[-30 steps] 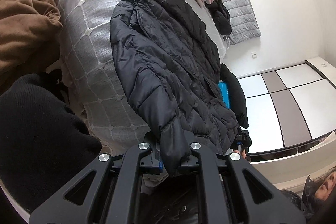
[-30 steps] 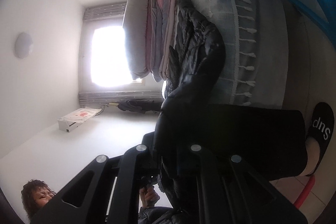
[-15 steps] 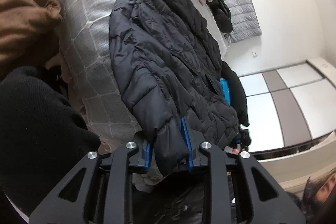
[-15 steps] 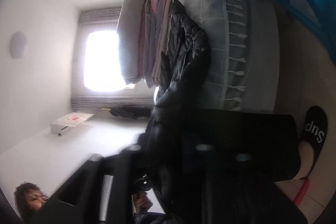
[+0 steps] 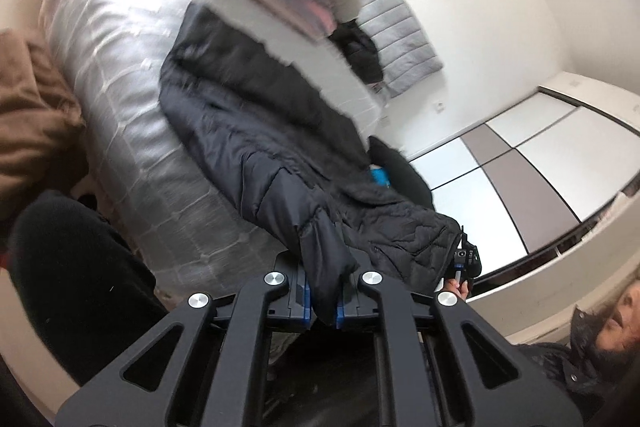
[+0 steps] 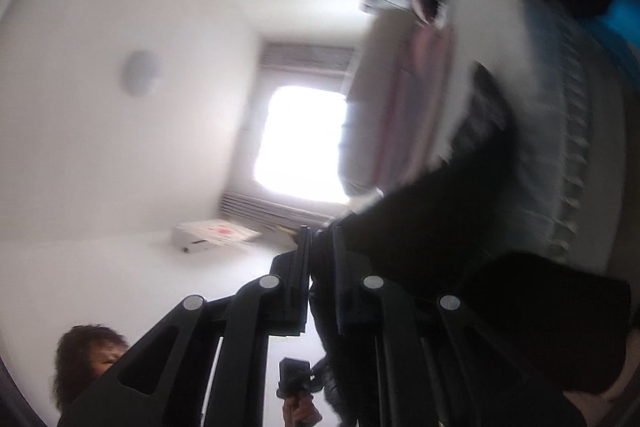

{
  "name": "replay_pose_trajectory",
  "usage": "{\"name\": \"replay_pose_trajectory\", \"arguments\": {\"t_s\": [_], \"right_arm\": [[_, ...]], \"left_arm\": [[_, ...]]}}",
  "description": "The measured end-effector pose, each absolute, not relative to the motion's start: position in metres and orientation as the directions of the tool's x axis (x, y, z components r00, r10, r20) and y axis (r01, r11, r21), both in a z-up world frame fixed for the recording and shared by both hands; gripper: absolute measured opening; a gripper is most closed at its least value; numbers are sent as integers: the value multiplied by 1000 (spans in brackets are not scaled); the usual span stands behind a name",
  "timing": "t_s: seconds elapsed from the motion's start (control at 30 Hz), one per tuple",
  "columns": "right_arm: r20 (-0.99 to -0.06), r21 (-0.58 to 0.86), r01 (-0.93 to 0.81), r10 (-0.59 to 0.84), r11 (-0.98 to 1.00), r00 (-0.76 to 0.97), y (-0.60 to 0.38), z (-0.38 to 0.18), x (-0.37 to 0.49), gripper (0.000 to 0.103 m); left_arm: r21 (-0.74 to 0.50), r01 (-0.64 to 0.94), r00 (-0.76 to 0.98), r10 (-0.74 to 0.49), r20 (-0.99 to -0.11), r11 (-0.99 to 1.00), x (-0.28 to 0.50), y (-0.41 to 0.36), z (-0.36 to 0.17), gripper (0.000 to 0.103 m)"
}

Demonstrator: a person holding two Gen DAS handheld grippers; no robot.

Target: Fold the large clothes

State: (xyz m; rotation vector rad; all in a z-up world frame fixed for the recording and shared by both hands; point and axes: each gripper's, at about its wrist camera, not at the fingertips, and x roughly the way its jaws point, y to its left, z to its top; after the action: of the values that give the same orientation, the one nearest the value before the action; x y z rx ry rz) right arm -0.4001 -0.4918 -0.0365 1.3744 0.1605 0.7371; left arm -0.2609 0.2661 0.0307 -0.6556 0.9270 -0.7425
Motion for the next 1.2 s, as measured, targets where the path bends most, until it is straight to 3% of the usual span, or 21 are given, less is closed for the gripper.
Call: {"name": "replay_pose_trajectory", "arguments": {"t_s": [0.07,0.13,0.2,0.27,0.3,0.33,0.6,0.77,0.83,0.87,0.93,1.07,1.2], "right_arm": [[317,914,-402,539,45,780,-500,-27,-409,11],[267,928,-365,551,74,790,-504,-29,-409,11],[140,960,-257,599,114,788,-502,-43,-397,12],[-30,986,-81,635,145,772,-502,-66,-385,37],[-74,989,-25,637,146,767,-504,-74,-383,72],[-145,985,51,627,165,766,-508,-83,-383,81],[-318,948,185,750,259,580,-494,-115,-375,88],[-256,966,92,842,242,475,-461,-117,-380,88],[-262,961,48,847,271,464,-450,-109,-385,86],[-275,955,35,841,293,465,-446,-105,-387,80],[-331,933,37,817,357,473,-439,-98,-392,23],[-382,911,59,783,407,492,-432,-94,-398,13],[-268,943,-14,780,334,566,-423,-68,-406,10]], "left_arm": [[-764,275,413,-789,-454,584,-267,273,36,7],[-771,251,414,-785,-461,585,-268,278,30,7],[-787,215,396,-789,-470,578,-264,282,14,7],[-785,201,383,-785,-487,586,-263,281,6,7],[-785,199,366,-787,-496,587,-262,280,1,7],[-781,197,361,-785,-504,592,-262,278,-2,7],[-767,197,334,-777,-534,611,-260,279,-7,7],[-770,184,328,-776,-538,611,-256,277,-9,7],[-772,178,327,-777,-538,610,-256,278,-9,7],[-771,177,327,-776,-540,611,-256,278,-9,7],[-770,178,325,-775,-542,613,-256,277,-9,7],[-772,174,327,-775,-540,611,-256,277,-9,7],[-773,188,341,-779,-527,605,-262,276,-5,7]]}}
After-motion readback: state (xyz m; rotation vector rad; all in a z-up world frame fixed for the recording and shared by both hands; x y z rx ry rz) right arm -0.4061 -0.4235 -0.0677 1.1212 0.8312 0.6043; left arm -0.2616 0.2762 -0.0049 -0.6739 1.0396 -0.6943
